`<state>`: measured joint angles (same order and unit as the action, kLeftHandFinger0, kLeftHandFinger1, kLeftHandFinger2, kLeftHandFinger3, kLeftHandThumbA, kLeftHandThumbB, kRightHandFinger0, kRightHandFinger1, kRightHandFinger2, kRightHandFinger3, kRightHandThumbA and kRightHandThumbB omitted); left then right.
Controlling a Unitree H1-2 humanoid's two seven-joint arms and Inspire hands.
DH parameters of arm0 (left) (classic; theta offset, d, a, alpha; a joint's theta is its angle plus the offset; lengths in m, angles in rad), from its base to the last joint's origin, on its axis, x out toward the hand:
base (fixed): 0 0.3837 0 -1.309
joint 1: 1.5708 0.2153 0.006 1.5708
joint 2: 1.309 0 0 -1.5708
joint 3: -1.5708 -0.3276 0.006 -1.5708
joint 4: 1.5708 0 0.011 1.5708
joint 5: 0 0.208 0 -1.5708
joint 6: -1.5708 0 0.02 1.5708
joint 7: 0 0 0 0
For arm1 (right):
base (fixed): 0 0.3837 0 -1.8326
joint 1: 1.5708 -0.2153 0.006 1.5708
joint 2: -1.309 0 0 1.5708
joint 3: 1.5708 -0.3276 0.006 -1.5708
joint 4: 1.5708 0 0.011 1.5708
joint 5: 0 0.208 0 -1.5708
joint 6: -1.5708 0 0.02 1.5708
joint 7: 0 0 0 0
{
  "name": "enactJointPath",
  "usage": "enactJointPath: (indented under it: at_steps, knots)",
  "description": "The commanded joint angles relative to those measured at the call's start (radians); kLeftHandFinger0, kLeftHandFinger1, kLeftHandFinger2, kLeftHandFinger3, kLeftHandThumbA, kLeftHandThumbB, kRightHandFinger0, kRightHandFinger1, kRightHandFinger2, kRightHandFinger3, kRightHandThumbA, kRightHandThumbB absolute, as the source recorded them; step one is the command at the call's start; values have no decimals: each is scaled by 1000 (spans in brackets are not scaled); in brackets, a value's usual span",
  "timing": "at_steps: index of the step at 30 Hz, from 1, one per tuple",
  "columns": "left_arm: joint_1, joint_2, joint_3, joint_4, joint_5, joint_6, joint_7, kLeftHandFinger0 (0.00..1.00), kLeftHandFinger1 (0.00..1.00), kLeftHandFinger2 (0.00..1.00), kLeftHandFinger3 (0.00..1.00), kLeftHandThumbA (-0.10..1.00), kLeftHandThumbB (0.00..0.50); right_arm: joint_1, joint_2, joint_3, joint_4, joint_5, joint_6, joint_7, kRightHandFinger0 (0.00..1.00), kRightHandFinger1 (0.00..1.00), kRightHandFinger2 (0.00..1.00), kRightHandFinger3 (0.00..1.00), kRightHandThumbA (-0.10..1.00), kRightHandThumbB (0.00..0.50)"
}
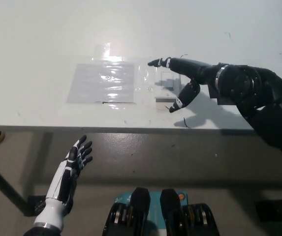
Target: A white switch is kept at the centre of the table close to the robot and the robot uses its right hand to press it to turn it on
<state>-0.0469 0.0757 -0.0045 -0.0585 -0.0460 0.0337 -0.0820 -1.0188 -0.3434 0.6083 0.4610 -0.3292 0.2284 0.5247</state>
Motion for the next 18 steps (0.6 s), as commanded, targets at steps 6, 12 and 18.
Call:
enactJointPath:
  at_steps: [6, 12, 18]
  knots:
    - [-3, 6, -5, -20, -7, -50, -17, 1000, 1000, 1000, 1000, 1000, 69, -48, 20, 4, 20, -81, -19, 23, 1000, 1000, 1000, 1000, 1000, 298]
    - [-1, 3, -1, -27, -12, -37, -15, 1000, 1000, 1000, 1000, 1000, 76, -49, 26, 11, 29, -108, -22, 36, 1000, 1000, 1000, 1000, 1000, 313]
    - [7, 3, -3, -31, -6, -37, -14, 1000, 1000, 1000, 1000, 1000, 71, -41, 28, 15, 52, -126, -36, 39, 1000, 1000, 1000, 1000, 1000, 309]
